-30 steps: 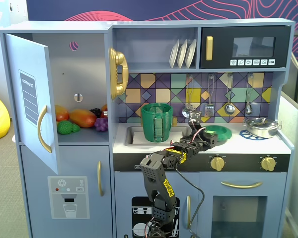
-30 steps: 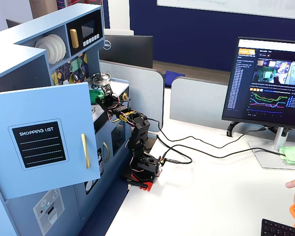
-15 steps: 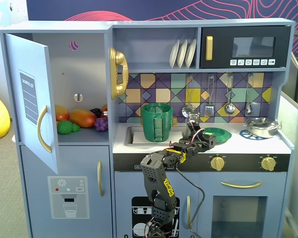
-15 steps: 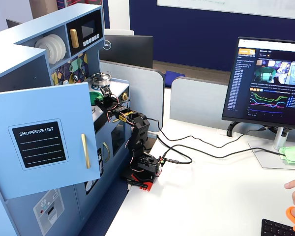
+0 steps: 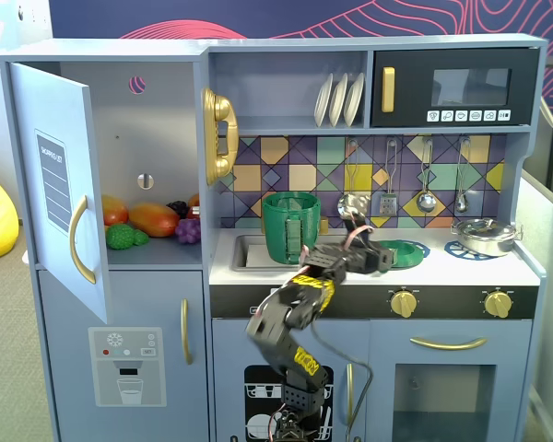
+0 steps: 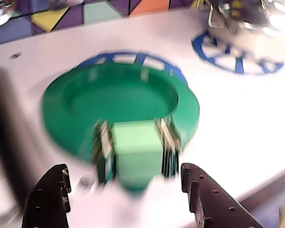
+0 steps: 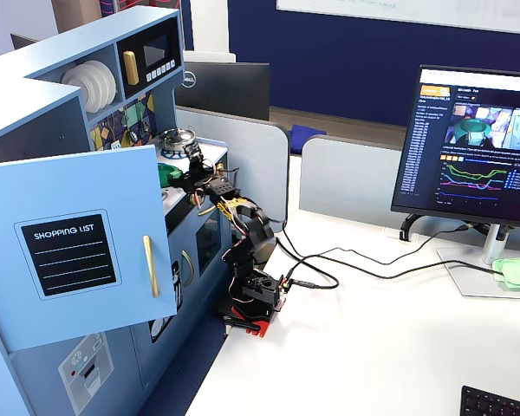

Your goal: Take off the lid from the green recipient and place it on the counter

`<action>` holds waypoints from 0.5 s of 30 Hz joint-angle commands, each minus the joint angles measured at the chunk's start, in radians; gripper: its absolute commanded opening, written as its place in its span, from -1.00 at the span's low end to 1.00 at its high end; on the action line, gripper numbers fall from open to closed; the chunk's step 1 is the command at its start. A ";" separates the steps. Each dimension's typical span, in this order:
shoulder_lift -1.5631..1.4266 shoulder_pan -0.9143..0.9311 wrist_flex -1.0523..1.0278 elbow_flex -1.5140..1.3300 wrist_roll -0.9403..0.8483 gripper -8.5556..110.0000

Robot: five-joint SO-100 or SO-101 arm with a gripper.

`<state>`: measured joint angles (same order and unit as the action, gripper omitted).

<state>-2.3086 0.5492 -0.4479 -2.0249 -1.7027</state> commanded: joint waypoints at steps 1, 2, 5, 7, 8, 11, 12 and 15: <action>-0.209 -0.051 -0.347 0.097 0.008 -0.48; -0.238 -0.072 -0.416 0.080 0.008 -0.49; -0.336 -0.141 -0.601 -0.049 -0.006 -0.52; -0.402 -0.193 -0.664 -0.178 -0.005 -0.54; -0.440 -0.222 -0.672 -0.250 -0.006 -0.55; -0.551 -0.311 -0.664 -0.462 -0.012 -0.62; -0.580 -0.351 -0.664 -0.520 -0.006 -0.65; -0.680 -0.442 -0.686 -0.676 0.017 -0.71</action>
<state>-2.8701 0.2056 -1.1091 -2.5541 -1.6997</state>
